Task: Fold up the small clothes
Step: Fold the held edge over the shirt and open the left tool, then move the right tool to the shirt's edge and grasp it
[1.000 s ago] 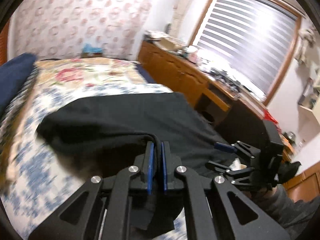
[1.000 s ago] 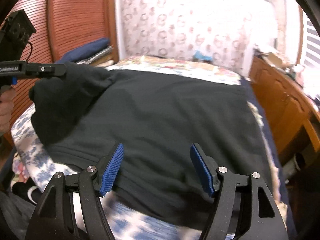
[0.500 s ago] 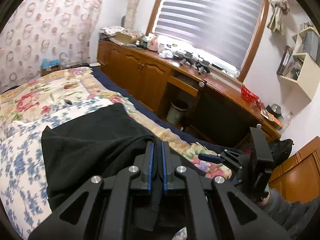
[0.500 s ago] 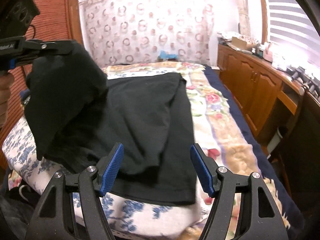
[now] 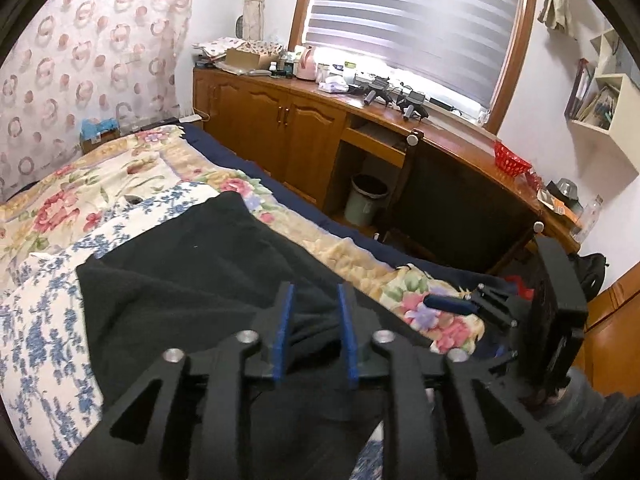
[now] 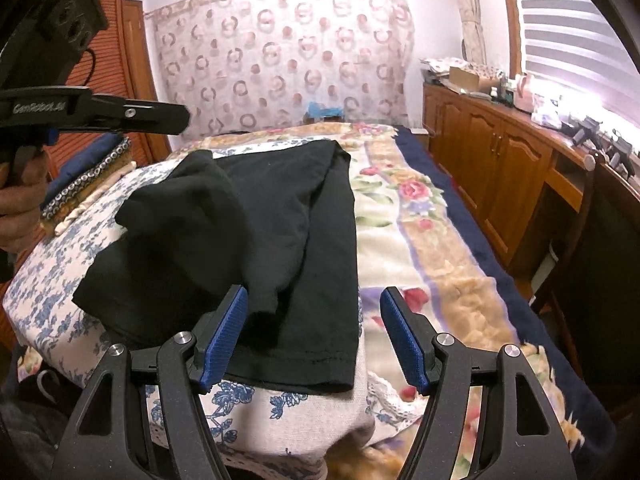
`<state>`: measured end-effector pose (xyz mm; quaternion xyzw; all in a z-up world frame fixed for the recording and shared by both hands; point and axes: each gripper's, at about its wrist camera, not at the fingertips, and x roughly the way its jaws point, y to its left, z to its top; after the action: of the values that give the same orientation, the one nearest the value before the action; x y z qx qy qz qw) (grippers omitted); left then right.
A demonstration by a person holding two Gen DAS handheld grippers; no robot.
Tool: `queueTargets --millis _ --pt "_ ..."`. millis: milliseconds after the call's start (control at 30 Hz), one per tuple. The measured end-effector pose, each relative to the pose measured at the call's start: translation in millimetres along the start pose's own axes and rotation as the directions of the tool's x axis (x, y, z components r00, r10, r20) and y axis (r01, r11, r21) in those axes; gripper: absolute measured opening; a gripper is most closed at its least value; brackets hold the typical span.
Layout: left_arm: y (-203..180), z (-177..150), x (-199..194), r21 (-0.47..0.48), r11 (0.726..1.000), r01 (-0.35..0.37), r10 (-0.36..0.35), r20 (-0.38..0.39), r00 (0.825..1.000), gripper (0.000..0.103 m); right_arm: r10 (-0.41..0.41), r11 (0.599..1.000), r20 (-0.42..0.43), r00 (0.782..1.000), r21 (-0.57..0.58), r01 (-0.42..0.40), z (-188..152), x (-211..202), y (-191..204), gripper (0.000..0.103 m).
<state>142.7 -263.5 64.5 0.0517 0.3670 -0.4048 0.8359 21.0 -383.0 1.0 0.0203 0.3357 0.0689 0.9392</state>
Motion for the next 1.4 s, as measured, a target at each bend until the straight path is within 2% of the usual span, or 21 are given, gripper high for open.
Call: queueTargets --millis 67,133,233,367,467,767,1000,1233,1400 --pt "6.6 -6.6 -8.2 -0.001 1.000 -0.012 0.012 0.004 1.000 0.043 0.004 1.000 0.003 1.000 0.001 -0.004 3.0 3.2 -1.0 0.071" --pt "17.2 -15.7 -16.9 -0.007 0.999 -0.036 0.036 0.004 0.999 0.047 0.009 1.000 0.006 1.000 -0.002 -0.009 4.9 3.9 0.2 0.071" --pt "36.6 -33.7 -32.0 -0.025 0.997 -0.075 0.075 0.012 0.997 0.062 0.016 1.000 0.008 1.000 -0.017 -0.016 8.8 5.9 4.6 0.071" --pt "64.4 -60.3 -44.9 -0.064 0.989 -0.135 0.135 0.004 0.991 0.062 0.033 0.999 0.007 0.999 -0.040 -0.032 16.6 9.4 13.2 0.071" --pt "85.6 -85.5 -52.6 -0.098 0.975 -0.199 0.199 -0.013 0.980 0.062 0.048 0.997 0.005 0.999 -0.062 -0.047 23.1 13.3 23.1 0.071" --pt "133.7 -145.0 -68.9 -0.214 0.928 -0.304 0.297 -0.068 0.953 0.062 0.125 0.979 -0.015 0.992 -0.161 -0.126 50.5 36.7 70.0 0.071" --pt "144.6 -162.9 -89.5 -0.253 0.908 -0.334 0.335 -0.040 0.941 0.062 0.194 0.948 -0.043 0.980 -0.249 -0.198 72.0 57.9 117.1 0.071" --pt "150.7 -175.1 -104.9 -0.269 0.896 -0.353 0.361 -0.021 0.932 0.062 0.269 0.909 -0.113 0.956 -0.297 -0.291 87.3 86.7 161.7 0.071" --pt "153.7 -180.9 -112.2 -0.277 0.891 -0.359 0.370 -0.013 0.929 0.062 0.276 0.890 -0.162 0.947 -0.330 -0.315 91.3 104.3 183.1 0.071"
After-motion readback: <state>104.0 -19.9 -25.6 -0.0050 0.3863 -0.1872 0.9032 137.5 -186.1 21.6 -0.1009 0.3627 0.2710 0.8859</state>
